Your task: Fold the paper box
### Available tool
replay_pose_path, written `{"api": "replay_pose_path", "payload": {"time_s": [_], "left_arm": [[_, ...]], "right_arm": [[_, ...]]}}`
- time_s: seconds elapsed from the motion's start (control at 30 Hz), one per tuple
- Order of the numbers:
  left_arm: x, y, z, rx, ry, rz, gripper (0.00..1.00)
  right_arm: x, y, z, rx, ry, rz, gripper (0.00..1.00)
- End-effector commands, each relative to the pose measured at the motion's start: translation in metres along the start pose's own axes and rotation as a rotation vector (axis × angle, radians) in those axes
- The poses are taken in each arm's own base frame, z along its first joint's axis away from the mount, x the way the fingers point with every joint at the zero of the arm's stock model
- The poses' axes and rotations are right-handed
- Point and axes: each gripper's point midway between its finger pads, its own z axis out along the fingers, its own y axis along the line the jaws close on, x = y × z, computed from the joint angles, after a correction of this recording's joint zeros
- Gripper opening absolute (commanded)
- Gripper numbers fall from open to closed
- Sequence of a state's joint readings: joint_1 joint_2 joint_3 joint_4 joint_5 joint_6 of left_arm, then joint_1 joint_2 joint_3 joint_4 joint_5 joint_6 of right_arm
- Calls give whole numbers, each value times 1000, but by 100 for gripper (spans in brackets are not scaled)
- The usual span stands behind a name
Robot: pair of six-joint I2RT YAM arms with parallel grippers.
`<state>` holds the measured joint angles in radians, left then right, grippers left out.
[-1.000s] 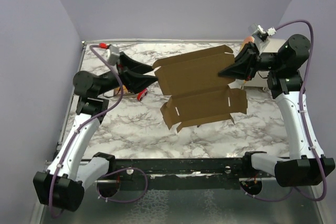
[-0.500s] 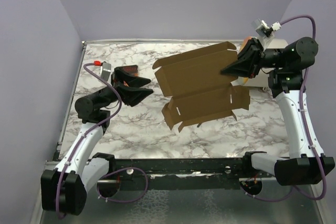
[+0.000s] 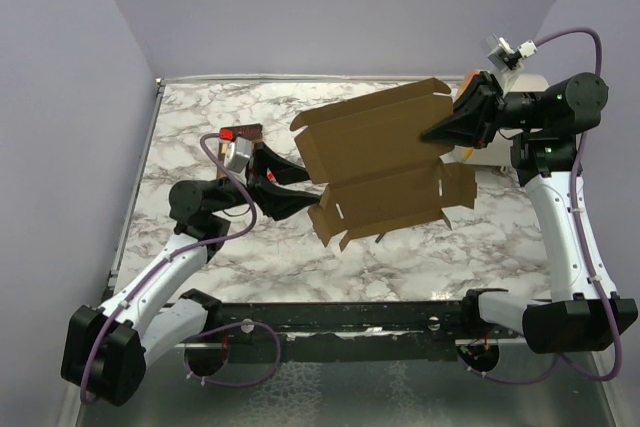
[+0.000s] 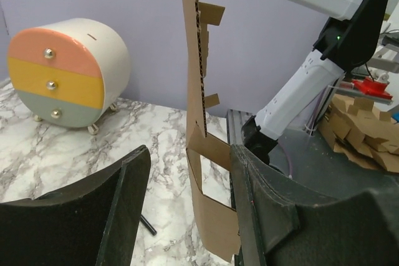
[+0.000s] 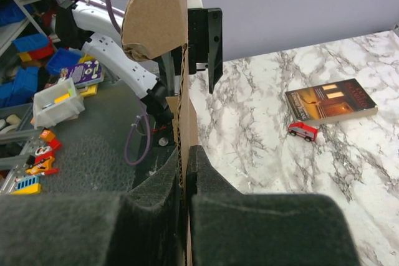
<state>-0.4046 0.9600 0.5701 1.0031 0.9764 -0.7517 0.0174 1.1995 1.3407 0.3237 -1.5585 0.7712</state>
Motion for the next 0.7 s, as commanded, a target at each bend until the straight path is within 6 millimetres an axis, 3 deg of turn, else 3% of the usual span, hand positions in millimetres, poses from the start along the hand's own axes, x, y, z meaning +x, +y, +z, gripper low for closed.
{"api": "replay_pose_path", "payload": {"time_s": [0.0,0.17,0.67], "left_arm": [[6,5,2,-11,2,55,56],[13,6,-1,-20,13,69,56],[8,7,5,-15,-40,39,53]], "right_arm": [[8,14,-6,-70,72,-21,1],[9,15,-6,-71,73,-22,1],[13,15,-6,-68,70,-12,1]]}}
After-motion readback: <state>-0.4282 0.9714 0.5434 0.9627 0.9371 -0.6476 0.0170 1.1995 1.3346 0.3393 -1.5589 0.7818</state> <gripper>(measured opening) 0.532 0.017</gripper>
